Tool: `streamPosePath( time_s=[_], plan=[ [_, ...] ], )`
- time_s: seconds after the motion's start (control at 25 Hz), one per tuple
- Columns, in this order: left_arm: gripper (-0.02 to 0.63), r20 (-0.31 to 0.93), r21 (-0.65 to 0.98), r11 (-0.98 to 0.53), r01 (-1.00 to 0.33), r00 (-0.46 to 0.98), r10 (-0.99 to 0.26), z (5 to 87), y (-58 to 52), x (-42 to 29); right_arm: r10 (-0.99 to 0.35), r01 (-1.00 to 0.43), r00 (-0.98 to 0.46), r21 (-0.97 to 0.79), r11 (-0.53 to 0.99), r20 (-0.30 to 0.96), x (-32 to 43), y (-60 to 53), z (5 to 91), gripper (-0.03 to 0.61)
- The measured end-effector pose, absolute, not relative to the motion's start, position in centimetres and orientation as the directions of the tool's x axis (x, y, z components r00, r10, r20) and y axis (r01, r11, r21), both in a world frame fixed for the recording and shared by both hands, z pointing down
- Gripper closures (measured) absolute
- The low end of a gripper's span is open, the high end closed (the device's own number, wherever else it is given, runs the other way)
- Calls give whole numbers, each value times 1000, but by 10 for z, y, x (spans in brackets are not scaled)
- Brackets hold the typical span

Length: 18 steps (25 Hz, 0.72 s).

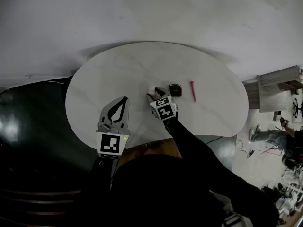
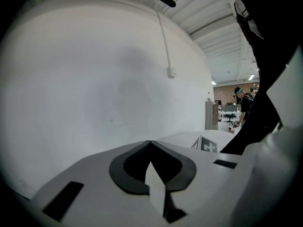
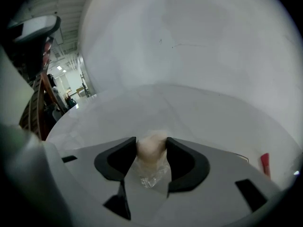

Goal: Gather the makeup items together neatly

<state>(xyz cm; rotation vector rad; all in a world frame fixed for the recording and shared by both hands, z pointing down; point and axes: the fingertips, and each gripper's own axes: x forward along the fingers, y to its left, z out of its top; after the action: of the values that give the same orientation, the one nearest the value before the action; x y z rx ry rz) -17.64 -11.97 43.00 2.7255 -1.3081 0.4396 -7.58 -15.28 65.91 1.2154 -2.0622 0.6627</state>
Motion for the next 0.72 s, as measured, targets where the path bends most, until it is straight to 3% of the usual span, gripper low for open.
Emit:
streamPosePath(
  time_s=[0.28,0.44,0.72],
  plan=[
    [598,282,-39,-628,-777,595,-753,428,-119,-176,-542,-869,-379,-86,488,750,-78,-155,659,354],
    [598,276,-33,-625,-780,594,-756,428,-119,-177,-563,-852,-388,-52,520,730,-81,-151,655,291],
    [598,261,-13,-618,-786,594,-761,425,-125,-177,-633,-863,-384,-18,504,672,-71,-152,616,289]
  ],
)
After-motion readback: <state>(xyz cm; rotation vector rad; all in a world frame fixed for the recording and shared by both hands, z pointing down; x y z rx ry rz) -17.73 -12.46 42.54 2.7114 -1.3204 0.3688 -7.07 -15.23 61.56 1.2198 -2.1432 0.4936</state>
